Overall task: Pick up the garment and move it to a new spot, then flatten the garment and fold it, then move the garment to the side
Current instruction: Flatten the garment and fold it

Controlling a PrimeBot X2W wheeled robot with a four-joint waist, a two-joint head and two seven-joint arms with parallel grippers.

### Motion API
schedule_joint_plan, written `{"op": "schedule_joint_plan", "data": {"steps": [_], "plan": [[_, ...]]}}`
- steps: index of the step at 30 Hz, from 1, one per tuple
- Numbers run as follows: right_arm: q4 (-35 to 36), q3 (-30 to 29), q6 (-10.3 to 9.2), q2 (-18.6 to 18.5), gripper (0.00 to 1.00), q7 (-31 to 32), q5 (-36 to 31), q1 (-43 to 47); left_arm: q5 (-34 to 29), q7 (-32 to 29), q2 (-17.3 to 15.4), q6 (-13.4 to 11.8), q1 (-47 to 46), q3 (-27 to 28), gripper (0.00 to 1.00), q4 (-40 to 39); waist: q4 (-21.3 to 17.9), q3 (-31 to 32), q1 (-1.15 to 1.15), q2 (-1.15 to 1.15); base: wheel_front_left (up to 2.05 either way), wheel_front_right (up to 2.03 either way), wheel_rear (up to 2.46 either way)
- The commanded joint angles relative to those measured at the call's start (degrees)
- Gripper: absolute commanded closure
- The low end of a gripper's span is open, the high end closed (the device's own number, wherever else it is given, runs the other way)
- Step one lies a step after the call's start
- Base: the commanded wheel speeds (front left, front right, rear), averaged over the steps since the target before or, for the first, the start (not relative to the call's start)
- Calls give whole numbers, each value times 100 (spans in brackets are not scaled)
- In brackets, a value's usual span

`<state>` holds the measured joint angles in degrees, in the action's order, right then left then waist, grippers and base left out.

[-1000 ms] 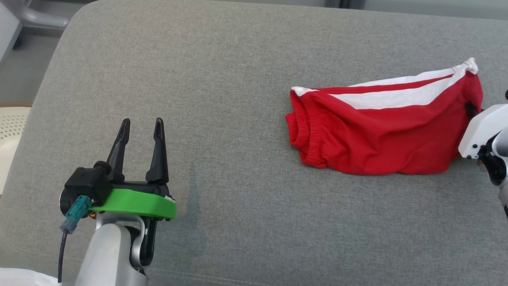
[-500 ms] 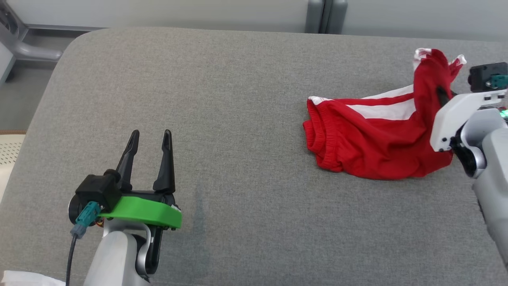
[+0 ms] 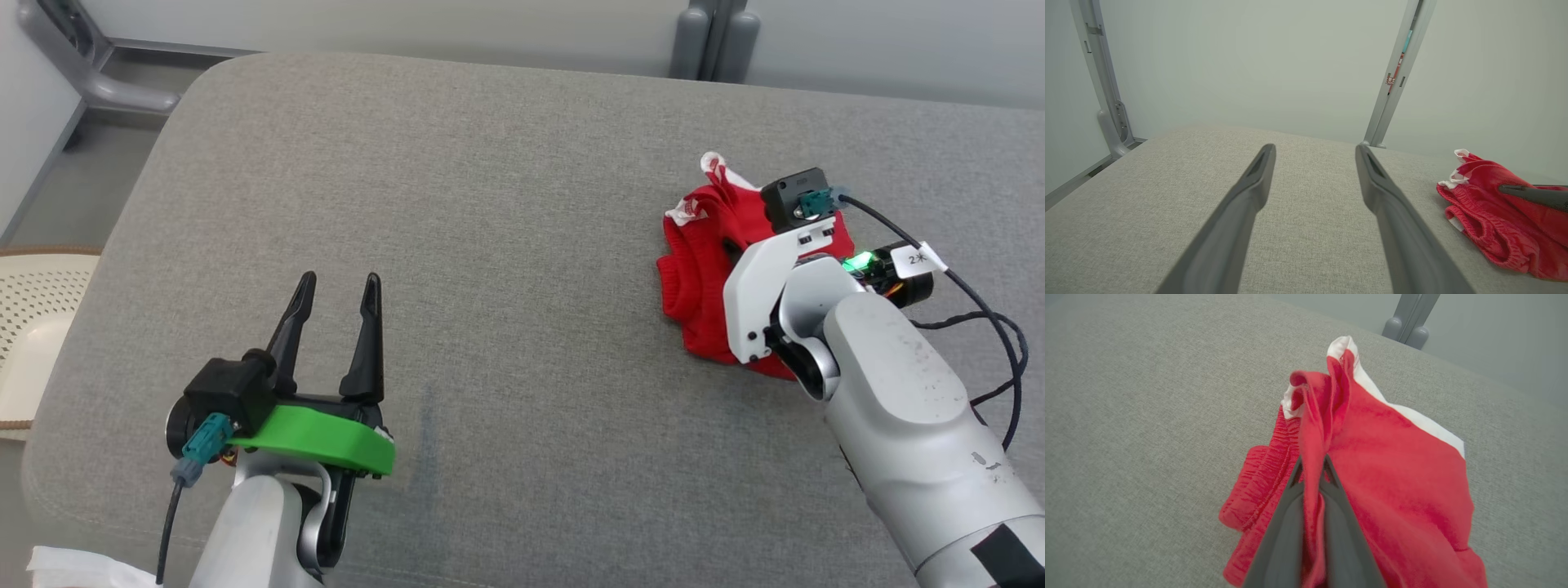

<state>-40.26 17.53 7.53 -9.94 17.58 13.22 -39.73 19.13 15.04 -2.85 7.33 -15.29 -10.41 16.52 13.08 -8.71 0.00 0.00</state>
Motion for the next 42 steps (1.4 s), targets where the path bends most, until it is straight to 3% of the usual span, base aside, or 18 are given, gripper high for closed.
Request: {"op": "schedule_joint_plan", "data": {"steps": [1, 2, 3, 4, 5, 7, 11, 15, 21, 24, 32, 42], "plan": [[-80, 13, -10, 55, 100, -5, -29, 64, 54, 15, -14, 18, -47, 5, 0, 10, 96, 30, 0, 0, 0, 0, 0], [-129, 4, -10, 85, 100, -28, -46, 75, 53, 15, -13, 18, -36, -5, 0, 13, 115, 37, 0, 0, 0, 0, 0], [-189, -3, -10, 139, 81, -44, -48, 86, 52, 15, -12, 18, -17, -5, 0, 15, 129, 46, 0, 0, 0, 0, 0], [-213, -8, -10, 189, 31, -70, -30, 87, 48, 15, -12, 18, -3, -1, 0, 18, 138, 53, 0, 0, 0, 0, 0], [-226, -7, -10, 241, 0, -129, 19, 81, 46, 15, -12, 18, 14, 3, 0, 20, 144, 64, 0, 0, 0, 0, 0], [-183, 128, -10, 347, 0, -160, 243, 128, 29, 15, -12, 18, 48, 5, 0, 39, 148, 104, 0, 0, 0, 0, 0], [411, 414, -9, 485, 0, 19, 1478, 251, -18, 15, -13, 19, 131, 29, 0, 61, 98, 211, 0, 0, 0, 0, 0], [1241, 409, -11, 54, 0, -105, 2112, 436, -47, 15, -31, 19, 200, 73, 0, 79, -26, 310, 0, 0, 0, 0, 0], [1879, -355, -6, -544, 0, -915, 1354, 870, -53, 15, -39, 16, 308, 115, 0, 107, -215, 465, 0, 0, 0, 0, 0], [2171, -895, -6, -559, 0, -1401, 730, 1322, -73, 15, -45, 16, 374, 198, 0, 122, -323, 551, 0, 0, 0, 0, 0], [2940, -1961, -8, -7, 0, -2346, -417, 2765, -243, 15, -71, 16, 511, 461, 0, 94, -788, 576, 0, 0, 0, 0, 0], [2916, -1762, -7, 415, 0, -2447, -314, 3315, -420, 15, -116, 16, 820, 752, 0, -14, -1338, 677, 0, 0, 0, 0, 0]]}}
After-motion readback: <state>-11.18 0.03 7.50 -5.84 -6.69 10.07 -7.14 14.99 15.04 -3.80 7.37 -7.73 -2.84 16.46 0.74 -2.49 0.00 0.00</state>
